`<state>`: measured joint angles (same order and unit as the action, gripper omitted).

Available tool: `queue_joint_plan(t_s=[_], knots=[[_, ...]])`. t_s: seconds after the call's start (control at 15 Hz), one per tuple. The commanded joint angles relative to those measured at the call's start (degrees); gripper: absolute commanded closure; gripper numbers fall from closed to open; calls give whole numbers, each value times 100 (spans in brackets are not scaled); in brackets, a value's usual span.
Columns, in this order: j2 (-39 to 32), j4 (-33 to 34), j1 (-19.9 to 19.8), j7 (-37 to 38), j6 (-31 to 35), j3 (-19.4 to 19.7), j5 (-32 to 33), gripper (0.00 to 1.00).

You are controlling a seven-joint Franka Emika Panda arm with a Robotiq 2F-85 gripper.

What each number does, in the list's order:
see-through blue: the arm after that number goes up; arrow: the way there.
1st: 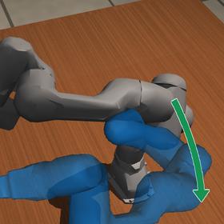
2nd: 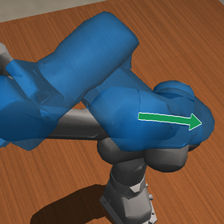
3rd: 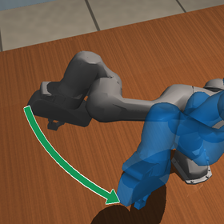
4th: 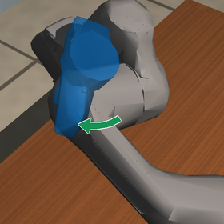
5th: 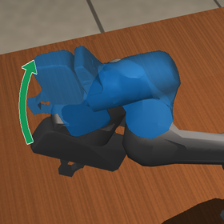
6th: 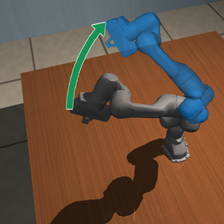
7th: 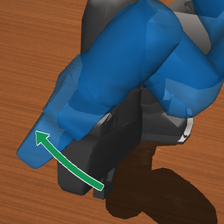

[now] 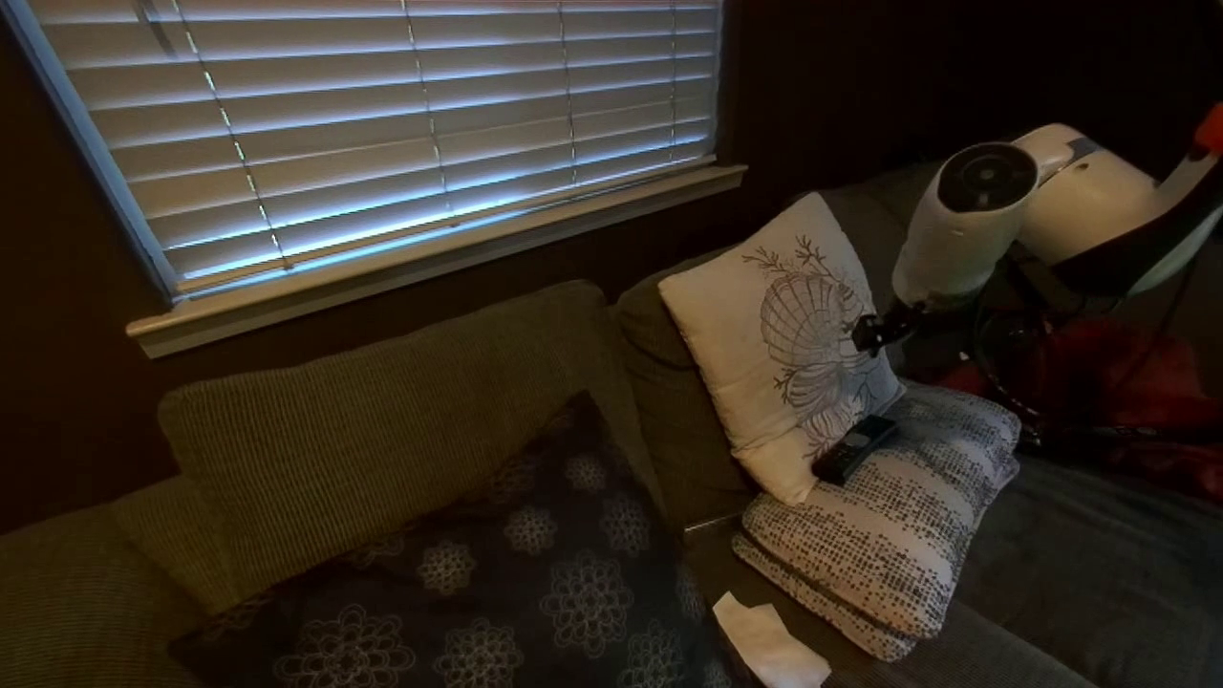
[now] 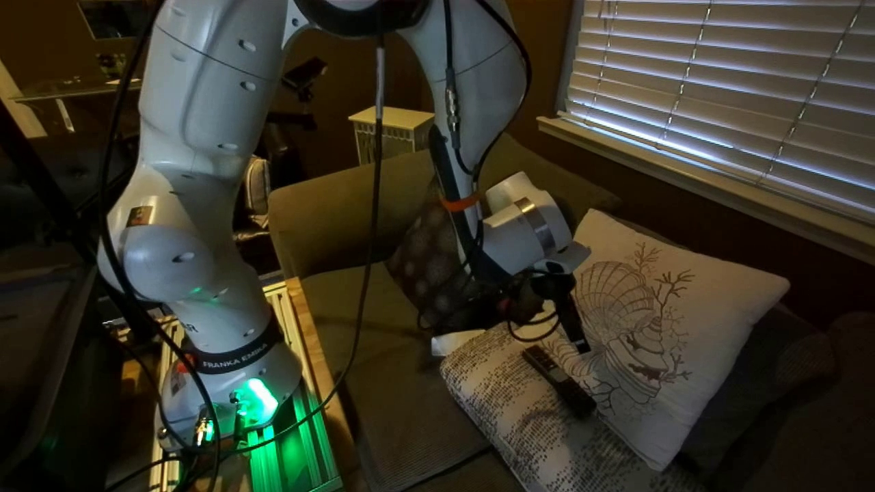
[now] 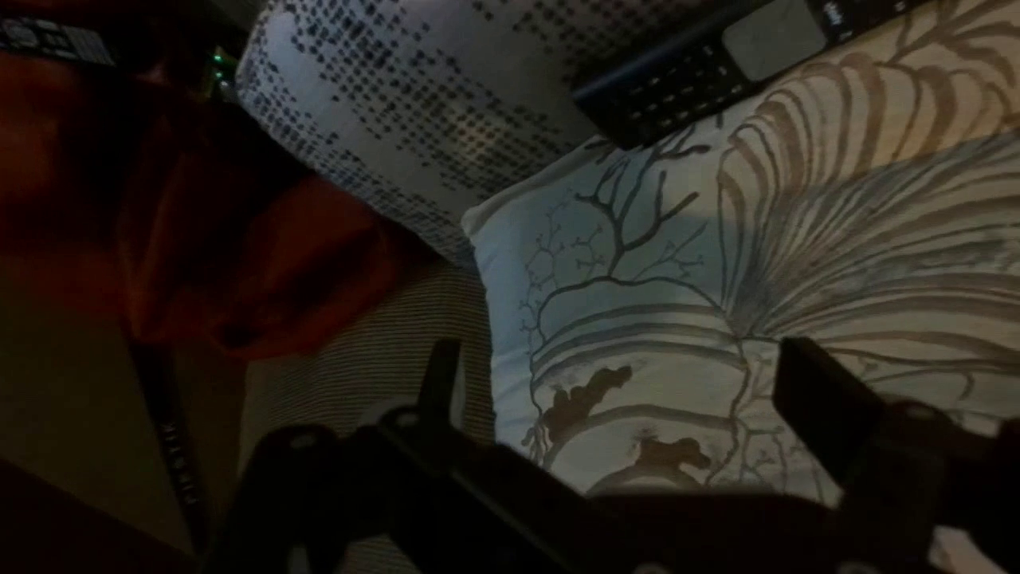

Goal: Move the remote forward

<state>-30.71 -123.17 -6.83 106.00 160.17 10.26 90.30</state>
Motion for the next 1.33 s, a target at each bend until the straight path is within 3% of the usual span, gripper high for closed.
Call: queue_joint_plan(t_s=[0.0, 0.27, 0.6, 0.93, 1.27], knots=[[270, -309, -515, -916, 1199, 15, -146, 0], [272, -692, -973, -2354, 1712, -122, -1055, 0], [359, -1009, -1345, -3795, 1236, -623, -2113, 0], [479, -988, -1579, -4775, 735, -1042, -2663, 0], [624, -951, -1708, -5280, 512, -1245, -2960, 0]])
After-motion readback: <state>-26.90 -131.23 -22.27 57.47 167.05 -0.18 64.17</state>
